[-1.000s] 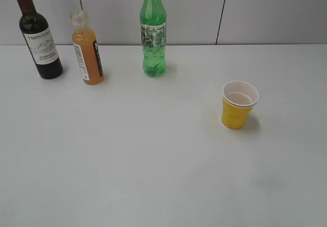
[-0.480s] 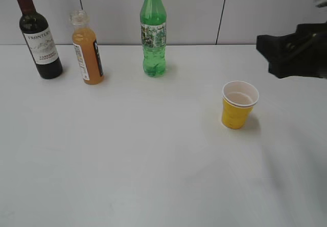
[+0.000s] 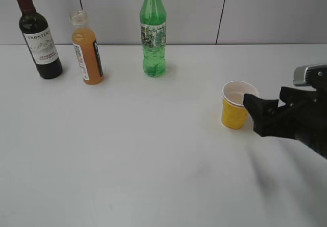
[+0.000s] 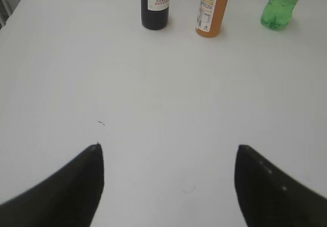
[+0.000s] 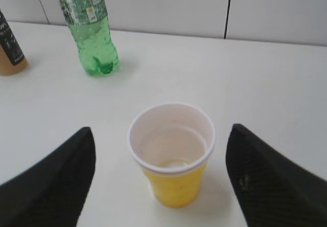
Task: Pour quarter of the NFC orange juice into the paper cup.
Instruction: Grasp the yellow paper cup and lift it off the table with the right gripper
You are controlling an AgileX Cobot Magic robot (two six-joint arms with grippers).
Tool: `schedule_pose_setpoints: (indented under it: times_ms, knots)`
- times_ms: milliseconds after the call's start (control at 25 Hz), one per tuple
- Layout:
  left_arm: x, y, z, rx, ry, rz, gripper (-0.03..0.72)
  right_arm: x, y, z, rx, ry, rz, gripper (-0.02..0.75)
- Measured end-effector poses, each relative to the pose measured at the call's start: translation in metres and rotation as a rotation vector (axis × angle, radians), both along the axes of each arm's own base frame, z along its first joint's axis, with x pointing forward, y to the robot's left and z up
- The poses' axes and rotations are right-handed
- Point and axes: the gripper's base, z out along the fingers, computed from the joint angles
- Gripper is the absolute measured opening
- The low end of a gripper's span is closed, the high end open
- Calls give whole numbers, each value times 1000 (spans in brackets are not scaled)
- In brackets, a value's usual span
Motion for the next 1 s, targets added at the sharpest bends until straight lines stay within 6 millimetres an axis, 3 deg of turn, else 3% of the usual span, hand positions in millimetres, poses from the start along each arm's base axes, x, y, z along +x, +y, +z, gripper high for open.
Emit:
schedule_pose_setpoints:
  times_ms: [360,640,1000]
  knots:
    - [0,0,0,0,0,0,587,4,0,-39,-16,-25,-8,675]
    - [0,0,0,0,0,0,587,2,2,-74,-79,96,23,675]
    - [0,0,0,0,0,0,587,6,5,-75,-21,105,10,673]
